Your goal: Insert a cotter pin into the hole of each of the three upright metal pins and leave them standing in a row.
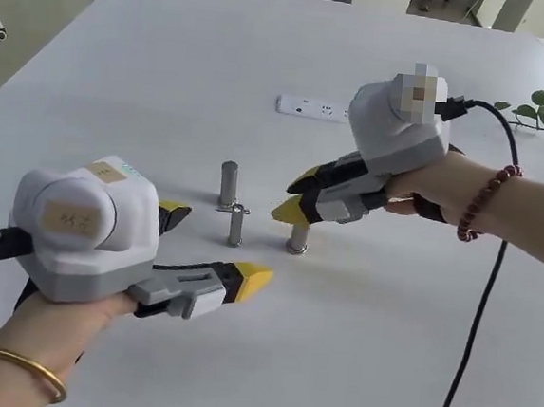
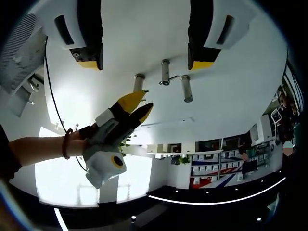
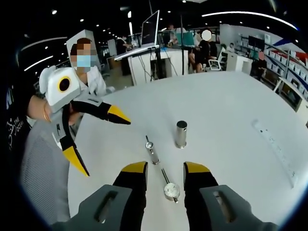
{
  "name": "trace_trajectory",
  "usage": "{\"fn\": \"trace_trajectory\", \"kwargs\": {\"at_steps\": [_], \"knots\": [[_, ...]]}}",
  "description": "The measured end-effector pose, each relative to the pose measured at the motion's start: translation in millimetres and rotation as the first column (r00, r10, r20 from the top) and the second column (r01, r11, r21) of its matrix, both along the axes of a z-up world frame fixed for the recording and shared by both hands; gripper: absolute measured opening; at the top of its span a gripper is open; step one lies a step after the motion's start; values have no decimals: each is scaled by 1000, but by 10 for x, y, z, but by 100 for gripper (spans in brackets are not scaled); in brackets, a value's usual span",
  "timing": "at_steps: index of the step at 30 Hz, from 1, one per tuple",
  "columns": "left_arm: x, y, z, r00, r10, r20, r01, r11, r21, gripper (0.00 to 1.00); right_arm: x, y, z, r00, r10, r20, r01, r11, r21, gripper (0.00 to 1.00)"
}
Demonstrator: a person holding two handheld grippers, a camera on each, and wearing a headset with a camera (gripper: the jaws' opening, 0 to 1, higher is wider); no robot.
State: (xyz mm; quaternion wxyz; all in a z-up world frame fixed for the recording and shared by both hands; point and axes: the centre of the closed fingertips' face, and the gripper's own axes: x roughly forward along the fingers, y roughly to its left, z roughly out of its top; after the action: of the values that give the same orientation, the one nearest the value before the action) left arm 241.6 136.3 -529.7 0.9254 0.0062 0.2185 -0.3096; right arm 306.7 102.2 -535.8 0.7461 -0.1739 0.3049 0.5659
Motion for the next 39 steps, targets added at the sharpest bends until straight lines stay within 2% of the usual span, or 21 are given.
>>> {"fn": "trace_trajectory", "kwargs": {"at_steps": [6,10,15,18,21,24,28,32,39], "knots": [[-16,33,0,1000,4,-3,-4,1000,3,77,85,170,98,999,-32,10,31,998,55,25],[-14,56,26,1000,12,4,-12,1000,1,78,220,291,120,997,-74,18,72,994,84,27],[-14,89,37,1000,9,19,-10,1000,19,81,313,403,66,995,-87,39,84,994,73,27],[-24,89,24,1000,7,20,-7,999,32,82,379,468,69,993,-105,49,101,991,85,27],[-31,86,8,1000,1,19,-1,999,37,82,436,544,12,992,-120,30,117,988,100,26],[-28,92,9,1000,0,22,-1,999,39,82,519,593,-75,992,-121,26,118,989,88,25],[-13,104,5,1000,11,21,-11,1000,25,83,497,625,-120,993,-119,27,116,989,92,22],[-16,98,-18,1000,9,15,-9,1000,21,83,510,652,-233,993,-120,10,118,989,85,21],[-36,62,-60,1000,-9,3,9,999,32,82,524,671,-305,993,-118,7,117,990,79,17]]}}
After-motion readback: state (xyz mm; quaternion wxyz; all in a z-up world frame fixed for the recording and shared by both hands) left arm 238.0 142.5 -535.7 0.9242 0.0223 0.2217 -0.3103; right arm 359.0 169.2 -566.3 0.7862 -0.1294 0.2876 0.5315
